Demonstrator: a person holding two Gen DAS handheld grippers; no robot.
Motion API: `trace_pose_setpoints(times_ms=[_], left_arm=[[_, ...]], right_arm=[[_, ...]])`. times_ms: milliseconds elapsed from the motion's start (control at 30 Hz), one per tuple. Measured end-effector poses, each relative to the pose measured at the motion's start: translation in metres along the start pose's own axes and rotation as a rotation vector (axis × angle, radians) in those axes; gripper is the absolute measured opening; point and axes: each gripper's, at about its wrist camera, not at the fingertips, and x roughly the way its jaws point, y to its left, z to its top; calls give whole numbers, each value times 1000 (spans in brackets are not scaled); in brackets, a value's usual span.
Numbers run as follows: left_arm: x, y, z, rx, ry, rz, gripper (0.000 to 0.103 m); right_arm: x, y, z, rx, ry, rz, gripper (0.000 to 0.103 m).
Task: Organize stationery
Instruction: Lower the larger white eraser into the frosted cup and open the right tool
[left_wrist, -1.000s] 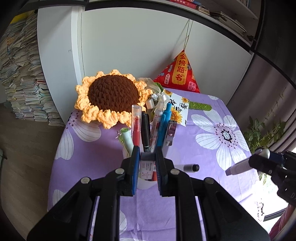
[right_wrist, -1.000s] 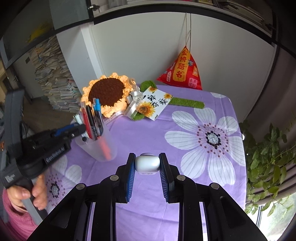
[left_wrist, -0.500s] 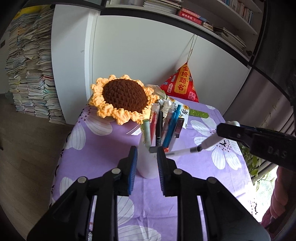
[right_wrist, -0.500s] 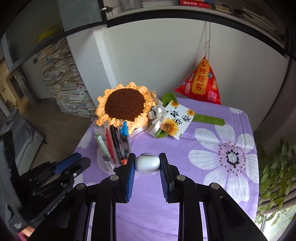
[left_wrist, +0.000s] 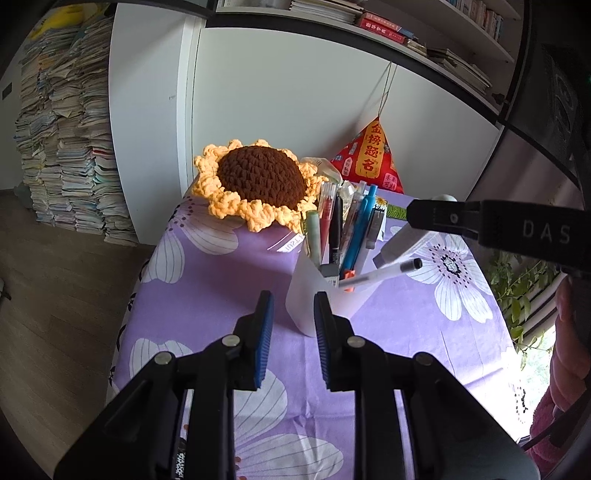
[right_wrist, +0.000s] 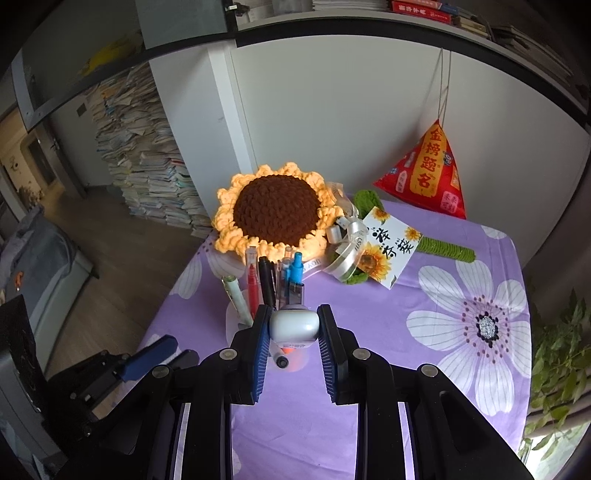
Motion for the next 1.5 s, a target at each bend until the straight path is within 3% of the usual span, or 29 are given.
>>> trace_pose_setpoints(times_ms=[1100,1500], left_arm=[[6,12,-11,-4,22,18,21],[8,14,-10,-12,31,31,25]], right_arm=[[41,18,3,-39,73,-64,27],[48,18,8,-19,99,-22,27]])
